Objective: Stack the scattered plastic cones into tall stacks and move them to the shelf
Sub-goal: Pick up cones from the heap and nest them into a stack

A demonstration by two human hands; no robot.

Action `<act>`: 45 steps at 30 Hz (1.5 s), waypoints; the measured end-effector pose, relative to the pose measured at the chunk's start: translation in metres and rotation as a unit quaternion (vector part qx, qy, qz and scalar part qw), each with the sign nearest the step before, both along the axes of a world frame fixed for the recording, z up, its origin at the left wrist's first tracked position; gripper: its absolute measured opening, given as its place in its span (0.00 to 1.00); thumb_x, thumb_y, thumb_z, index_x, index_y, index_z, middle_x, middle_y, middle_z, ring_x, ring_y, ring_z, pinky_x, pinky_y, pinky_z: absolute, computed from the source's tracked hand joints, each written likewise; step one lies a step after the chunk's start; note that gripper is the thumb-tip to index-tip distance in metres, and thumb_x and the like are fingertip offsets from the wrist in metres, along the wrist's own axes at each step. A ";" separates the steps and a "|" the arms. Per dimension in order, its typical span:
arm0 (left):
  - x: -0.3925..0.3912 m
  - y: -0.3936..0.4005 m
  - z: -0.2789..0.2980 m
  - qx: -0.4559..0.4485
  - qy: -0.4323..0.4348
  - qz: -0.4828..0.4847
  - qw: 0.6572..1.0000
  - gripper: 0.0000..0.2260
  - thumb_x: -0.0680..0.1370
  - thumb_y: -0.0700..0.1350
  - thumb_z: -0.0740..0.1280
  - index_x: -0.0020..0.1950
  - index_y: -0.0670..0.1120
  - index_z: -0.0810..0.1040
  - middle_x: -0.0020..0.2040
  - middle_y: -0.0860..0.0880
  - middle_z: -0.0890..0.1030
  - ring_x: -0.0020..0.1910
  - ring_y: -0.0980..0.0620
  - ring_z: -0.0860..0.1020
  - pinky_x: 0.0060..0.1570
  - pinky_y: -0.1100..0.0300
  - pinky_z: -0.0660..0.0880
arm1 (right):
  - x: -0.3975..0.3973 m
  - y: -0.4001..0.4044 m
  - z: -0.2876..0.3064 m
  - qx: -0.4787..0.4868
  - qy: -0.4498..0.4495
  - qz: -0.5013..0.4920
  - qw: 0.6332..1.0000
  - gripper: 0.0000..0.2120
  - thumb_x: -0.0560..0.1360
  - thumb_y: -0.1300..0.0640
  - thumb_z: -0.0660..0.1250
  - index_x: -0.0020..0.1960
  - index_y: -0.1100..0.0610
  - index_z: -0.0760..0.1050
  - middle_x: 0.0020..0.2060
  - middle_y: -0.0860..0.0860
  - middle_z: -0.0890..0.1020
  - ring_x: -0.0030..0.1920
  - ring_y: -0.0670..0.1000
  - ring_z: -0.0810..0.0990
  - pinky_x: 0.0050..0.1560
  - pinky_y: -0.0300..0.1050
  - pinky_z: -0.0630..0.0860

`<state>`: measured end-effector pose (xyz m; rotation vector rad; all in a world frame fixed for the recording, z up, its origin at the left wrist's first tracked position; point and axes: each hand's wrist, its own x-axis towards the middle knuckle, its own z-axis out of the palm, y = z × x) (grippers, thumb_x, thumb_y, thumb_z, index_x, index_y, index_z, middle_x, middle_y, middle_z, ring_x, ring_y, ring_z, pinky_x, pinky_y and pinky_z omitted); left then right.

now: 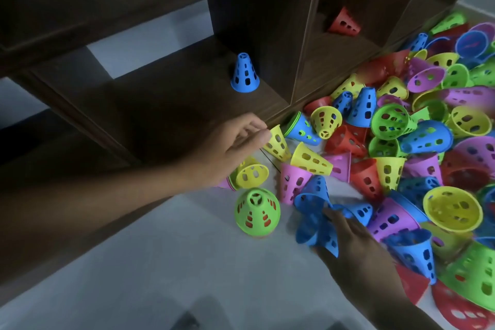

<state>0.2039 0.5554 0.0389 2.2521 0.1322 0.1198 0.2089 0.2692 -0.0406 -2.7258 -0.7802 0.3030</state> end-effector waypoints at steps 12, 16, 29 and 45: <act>0.124 0.051 -0.027 0.058 -0.050 0.254 0.964 0.24 0.78 0.42 0.71 0.72 0.47 0.69 0.73 0.46 0.69 0.69 0.49 0.72 0.48 0.71 0.71 | 0.020 0.002 0.000 0.140 0.069 -0.004 0.988 0.39 0.57 0.45 0.83 0.64 0.48 0.72 0.50 0.42 0.76 0.42 0.42 0.80 0.40 0.36 0.77; 0.151 0.066 -0.034 0.013 -0.003 0.280 0.960 0.31 0.77 0.44 0.73 0.77 0.48 0.63 0.75 0.45 0.68 0.71 0.46 0.71 0.62 0.57 0.74 | 0.022 0.007 0.024 0.234 0.113 -0.041 0.965 0.39 0.58 0.29 0.75 0.66 0.39 0.68 0.53 0.34 0.78 0.49 0.35 0.81 0.42 0.26 0.76; 0.161 0.073 -0.047 -0.022 0.045 0.261 0.964 0.29 0.79 0.45 0.71 0.78 0.47 0.64 0.72 0.45 0.73 0.70 0.47 0.74 0.66 0.52 0.74 | 0.044 0.045 0.058 0.302 0.212 -0.028 0.929 0.37 0.51 0.28 0.70 0.60 0.30 0.69 0.58 0.29 0.78 0.54 0.34 0.80 0.52 0.44 0.79; 0.061 0.002 -0.015 -0.198 -0.049 0.257 0.945 0.21 0.79 0.44 0.70 0.71 0.48 0.69 0.62 0.50 0.79 0.58 0.59 0.80 0.50 0.69 0.78 | 0.017 0.054 0.085 0.297 0.120 0.030 0.947 0.26 0.64 0.32 0.71 0.58 0.38 0.71 0.53 0.37 0.79 0.55 0.39 0.78 0.52 0.33 0.75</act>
